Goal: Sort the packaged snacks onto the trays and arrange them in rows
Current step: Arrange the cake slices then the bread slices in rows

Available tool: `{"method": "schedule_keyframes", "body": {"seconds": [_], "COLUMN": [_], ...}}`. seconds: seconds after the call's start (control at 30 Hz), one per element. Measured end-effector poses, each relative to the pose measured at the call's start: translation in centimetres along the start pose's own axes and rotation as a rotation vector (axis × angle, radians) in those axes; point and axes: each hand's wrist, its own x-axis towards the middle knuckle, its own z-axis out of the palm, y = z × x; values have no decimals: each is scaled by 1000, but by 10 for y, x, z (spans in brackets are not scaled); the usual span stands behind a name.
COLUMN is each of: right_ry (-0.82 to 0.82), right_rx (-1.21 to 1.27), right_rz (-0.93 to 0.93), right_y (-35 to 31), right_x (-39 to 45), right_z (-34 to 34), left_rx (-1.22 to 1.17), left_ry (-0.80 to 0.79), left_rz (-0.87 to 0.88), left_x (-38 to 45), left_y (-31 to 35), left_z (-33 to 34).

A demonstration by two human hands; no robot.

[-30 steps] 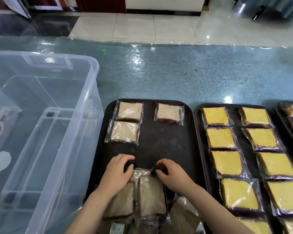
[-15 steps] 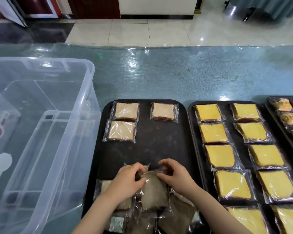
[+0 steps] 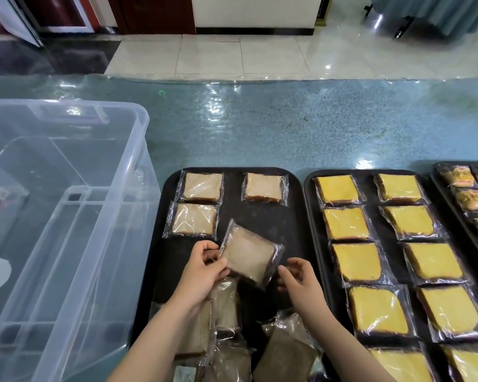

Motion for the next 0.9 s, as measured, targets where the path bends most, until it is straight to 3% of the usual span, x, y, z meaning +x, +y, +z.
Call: {"method": "schedule_keyframes", "body": {"seconds": [0.17,0.27,0.63,0.9], "right_ry": [2,30,145,185], "right_rx": [71,-110,-583,-686], "right_rz": [-1,-74,-251,-265], "right_y": [3,5,-9,-13], "right_x": [1,13,87,97], "right_z": [16,19,15,12], "left_rx": [-78,-54,545,694], "left_ry": [-2,7,-70,-88], "left_rz": [-49,-64,124,110], "left_x": [15,24,69,78], "left_y": [-3,-4,9,8], "left_z": [20,34,57,61]}}
